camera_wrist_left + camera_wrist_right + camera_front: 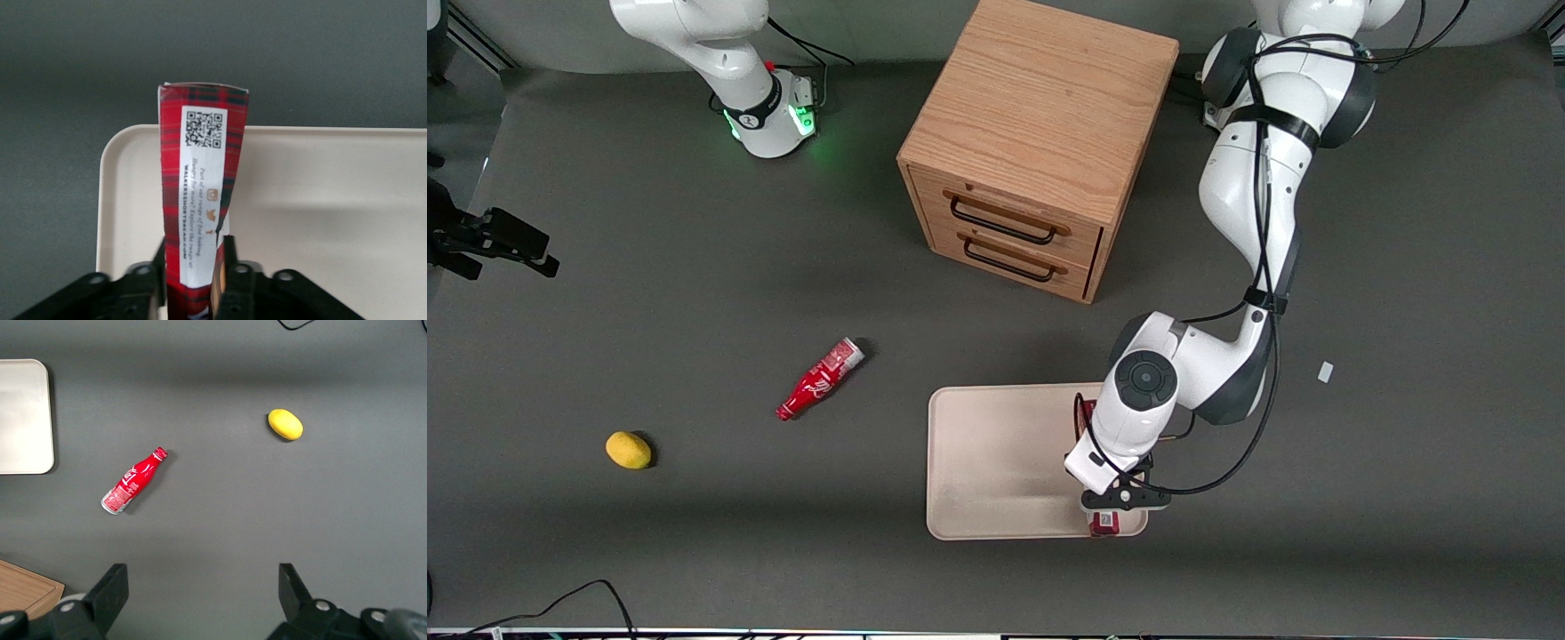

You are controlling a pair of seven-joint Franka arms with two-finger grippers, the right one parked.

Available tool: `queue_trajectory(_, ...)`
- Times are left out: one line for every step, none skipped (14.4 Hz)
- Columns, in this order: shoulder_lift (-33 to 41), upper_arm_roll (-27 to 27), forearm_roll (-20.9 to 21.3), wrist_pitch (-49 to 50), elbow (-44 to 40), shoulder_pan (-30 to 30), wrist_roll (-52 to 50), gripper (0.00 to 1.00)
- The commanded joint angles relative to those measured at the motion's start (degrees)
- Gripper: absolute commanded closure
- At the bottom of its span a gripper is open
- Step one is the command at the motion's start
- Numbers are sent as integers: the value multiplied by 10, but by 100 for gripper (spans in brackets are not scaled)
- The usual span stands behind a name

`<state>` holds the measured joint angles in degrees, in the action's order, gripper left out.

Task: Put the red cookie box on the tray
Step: 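Lower the cookie box onto the tray and open the left gripper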

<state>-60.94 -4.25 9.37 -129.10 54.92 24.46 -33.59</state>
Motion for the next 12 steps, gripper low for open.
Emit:
queue_trajectory(-7, 6, 7, 9, -22, 6, 12, 0)
queue_trajectory(0, 6, 7, 20, -22, 5, 13, 0)
queue_trajectory(6, 6, 7, 51, -27, 5, 13, 0)
queue_trajectory(17, 6, 7, 83, -28, 6, 12, 0)
queue_trajectory(34, 6, 7, 109, -28, 6, 12, 0)
queue_trajectory(52, 5, 6, 140, -28, 5, 12, 0)
queue_trajectory(70, 4, 6, 174, -28, 5, 13, 0)
queue_trajectory(88, 5, 6, 203, -27, 5, 13, 0)
queue_trajectory(109, 6, 6, 230, -26, 2, 14, 0)
queue_trajectory(128, 6, 8, 252, -25, 0, 15, 0)
queue_trajectory(152, 6, 5, 281, -21, -8, 21, 0)
queue_trajectory(174, 0, 5, 310, -21, -22, 35, 0)
